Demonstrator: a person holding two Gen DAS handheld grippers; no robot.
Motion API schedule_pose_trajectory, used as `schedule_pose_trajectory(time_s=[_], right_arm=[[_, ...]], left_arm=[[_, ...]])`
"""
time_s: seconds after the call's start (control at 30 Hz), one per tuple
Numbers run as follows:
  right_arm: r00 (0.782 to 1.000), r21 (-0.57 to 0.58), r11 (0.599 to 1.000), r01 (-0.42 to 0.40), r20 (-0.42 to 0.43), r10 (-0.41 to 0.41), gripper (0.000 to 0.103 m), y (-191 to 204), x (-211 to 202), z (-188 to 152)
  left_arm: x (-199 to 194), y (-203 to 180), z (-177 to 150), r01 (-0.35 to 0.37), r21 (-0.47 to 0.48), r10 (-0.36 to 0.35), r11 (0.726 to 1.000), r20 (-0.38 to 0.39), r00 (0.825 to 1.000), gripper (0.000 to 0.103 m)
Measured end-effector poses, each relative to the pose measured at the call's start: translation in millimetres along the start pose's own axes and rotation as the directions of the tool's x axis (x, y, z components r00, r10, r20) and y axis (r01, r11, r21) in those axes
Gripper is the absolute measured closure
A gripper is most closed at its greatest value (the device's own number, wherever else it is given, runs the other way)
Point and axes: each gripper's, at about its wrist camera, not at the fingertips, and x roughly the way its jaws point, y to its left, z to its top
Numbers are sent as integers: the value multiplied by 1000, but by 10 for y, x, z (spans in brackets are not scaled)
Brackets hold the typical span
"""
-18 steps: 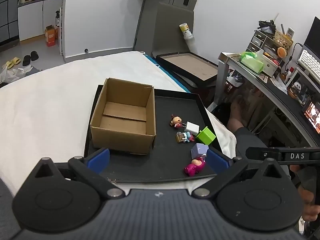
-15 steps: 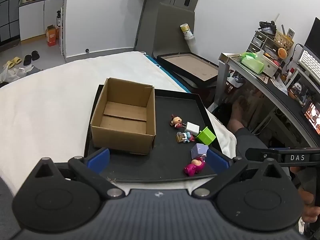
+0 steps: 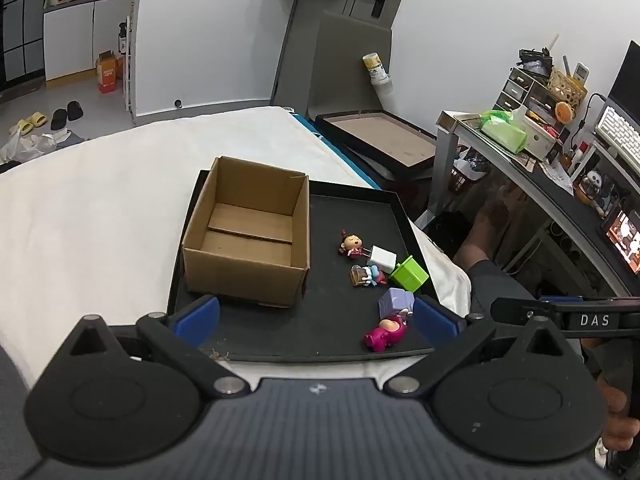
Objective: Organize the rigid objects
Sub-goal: 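Move the right gripper toward the lavender block figure on the tray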
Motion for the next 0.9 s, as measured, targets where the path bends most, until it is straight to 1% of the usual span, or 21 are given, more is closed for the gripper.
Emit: schedule_pose_trajectory(time_s=[0.3,0.53,0.9], right_arm=[[1000,-13,1000,-9,17,9,0,18,-72,-39],[999,-22,1000,-12,32,13,0,34,-128,-85],[999,-30,999,-14,46,16,0,41,-220,-118]], left_arm=[[-19,14,6,1,3,-1,1000,4,1000,1],[-138,-2,-33,-7,8,7,1000,25,1000,1],[-227,-52,-43,-8,25,7,1000,29,1000,1]])
